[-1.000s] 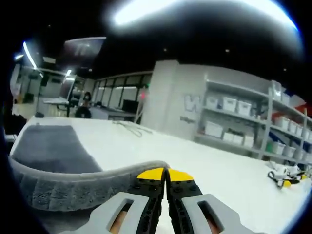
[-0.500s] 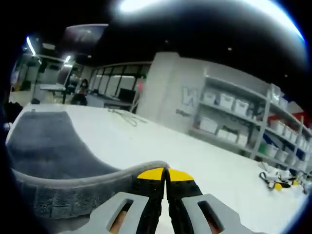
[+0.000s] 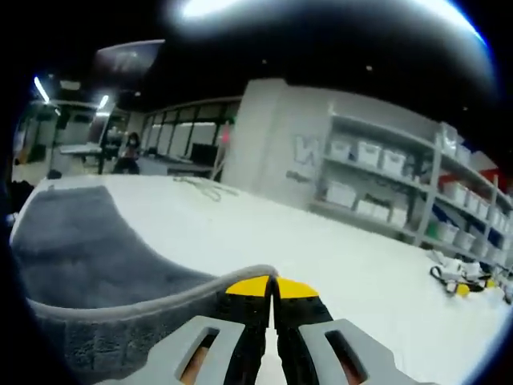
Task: Open the folded towel by lifting each exposed corner and separating the folded layers until the towel lies flat within the target outline without major curled edges
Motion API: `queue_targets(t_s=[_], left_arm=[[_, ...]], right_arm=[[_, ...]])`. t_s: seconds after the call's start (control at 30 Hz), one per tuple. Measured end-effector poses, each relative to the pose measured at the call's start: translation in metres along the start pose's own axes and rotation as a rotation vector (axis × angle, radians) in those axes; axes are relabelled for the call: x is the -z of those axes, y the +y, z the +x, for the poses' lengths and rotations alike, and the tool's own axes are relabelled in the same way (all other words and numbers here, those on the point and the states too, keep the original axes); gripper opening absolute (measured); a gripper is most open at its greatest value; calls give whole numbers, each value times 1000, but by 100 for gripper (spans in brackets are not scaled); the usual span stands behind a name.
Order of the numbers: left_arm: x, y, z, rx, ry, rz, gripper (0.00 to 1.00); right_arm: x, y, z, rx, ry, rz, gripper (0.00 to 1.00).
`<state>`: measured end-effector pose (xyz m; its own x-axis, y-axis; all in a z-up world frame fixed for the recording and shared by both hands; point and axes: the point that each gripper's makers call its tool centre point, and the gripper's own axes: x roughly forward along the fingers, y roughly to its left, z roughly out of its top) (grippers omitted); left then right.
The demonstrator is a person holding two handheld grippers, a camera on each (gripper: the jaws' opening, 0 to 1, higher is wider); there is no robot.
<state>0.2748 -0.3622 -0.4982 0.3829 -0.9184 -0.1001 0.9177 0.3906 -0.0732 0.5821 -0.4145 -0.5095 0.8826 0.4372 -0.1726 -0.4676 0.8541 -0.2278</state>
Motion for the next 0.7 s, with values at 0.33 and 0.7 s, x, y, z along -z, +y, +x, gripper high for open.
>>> queue_targets(t_s=[0.33,0.7], left_arm=[[12,-3,15,14,37,5,3],[32,-9,31,35,100,37,5]], right_arm=[[14,-5,-1,0,24,39,0],[28,-11,1,-1,74,44,0]])
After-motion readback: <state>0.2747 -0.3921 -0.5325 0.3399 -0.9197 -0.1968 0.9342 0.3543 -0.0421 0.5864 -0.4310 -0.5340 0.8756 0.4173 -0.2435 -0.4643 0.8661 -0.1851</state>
